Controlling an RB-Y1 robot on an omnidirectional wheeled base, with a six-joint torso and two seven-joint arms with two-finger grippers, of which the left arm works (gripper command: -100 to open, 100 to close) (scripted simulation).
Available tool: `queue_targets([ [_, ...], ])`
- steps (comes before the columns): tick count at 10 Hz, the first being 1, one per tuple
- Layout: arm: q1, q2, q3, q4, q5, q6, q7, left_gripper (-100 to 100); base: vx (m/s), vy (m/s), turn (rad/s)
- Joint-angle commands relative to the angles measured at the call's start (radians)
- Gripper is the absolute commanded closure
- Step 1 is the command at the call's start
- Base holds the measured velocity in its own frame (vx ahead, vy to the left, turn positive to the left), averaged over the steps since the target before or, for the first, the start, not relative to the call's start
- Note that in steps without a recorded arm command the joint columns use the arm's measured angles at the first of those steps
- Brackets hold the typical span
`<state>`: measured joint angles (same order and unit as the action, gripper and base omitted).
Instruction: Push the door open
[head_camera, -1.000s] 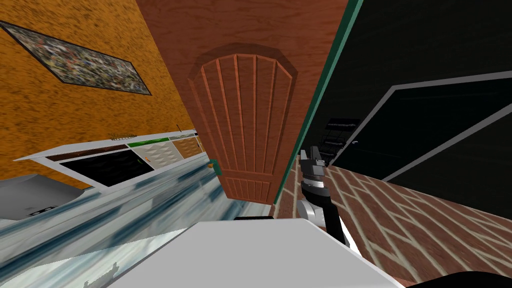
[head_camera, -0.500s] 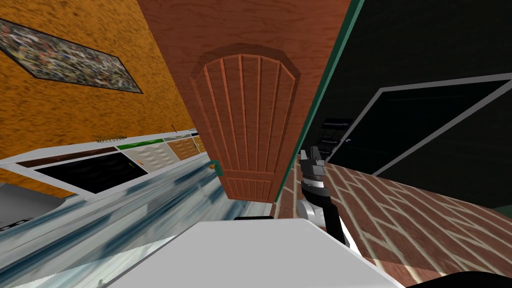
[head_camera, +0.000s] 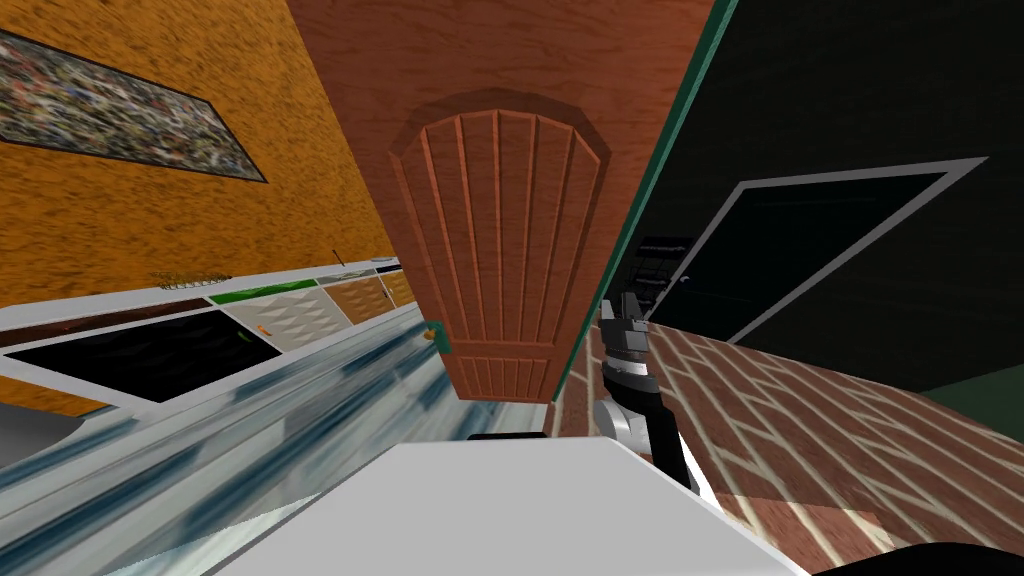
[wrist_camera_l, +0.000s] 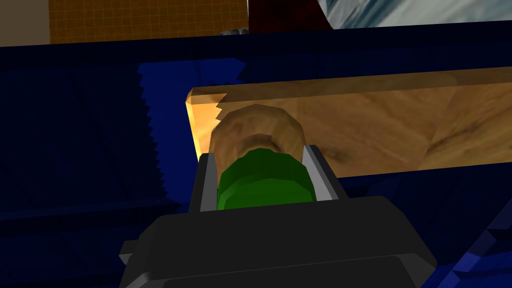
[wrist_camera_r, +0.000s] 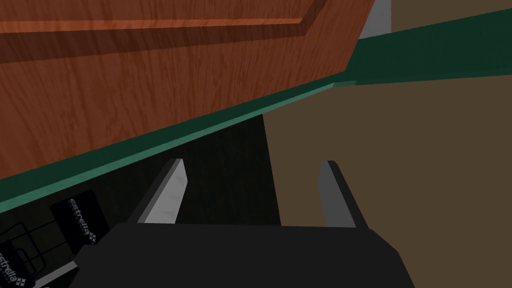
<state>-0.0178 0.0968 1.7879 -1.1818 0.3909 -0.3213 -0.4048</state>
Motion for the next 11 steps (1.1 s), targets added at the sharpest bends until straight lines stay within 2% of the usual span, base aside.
queue_targets([
  [1, -0.007, 0.01, 0.032, -0.002, 0.003, -0.008, -0.017, 100, -0.008, 0.107, -0.069],
  [2, -0.011, 0.01, 0.049, -0.004, 0.005, -0.009, -0.024, 100, -0.013, 0.103, -0.058],
  [3, -0.02, 0.01, 0.082, -0.008, 0.009, -0.011, -0.039, 100, -0.002, 0.14, -0.093],
  [4, -0.024, 0.009, 0.098, -0.009, 0.011, -0.012, -0.046, 100, -0.014, 0.131, -0.072],
  [5, -0.032, 0.009, 0.128, -0.013, 0.015, -0.014, -0.06, 100, -0.003, 0.132, -0.103],
  [9, -0.051, 0.008, 0.203, -0.021, 0.024, -0.018, -0.091, 100, 0.003, 0.131, -0.056],
  [10, -0.046, 0.01, 0.192, -0.01, 0.023, -0.02, -0.085, 100, -0.002, 0.048, 0.0],
  [11, -0.058, 0.011, 0.171, -0.02, 0.042, -0.027, -0.114, 100, -0.017, 0.132, 0.138],
])
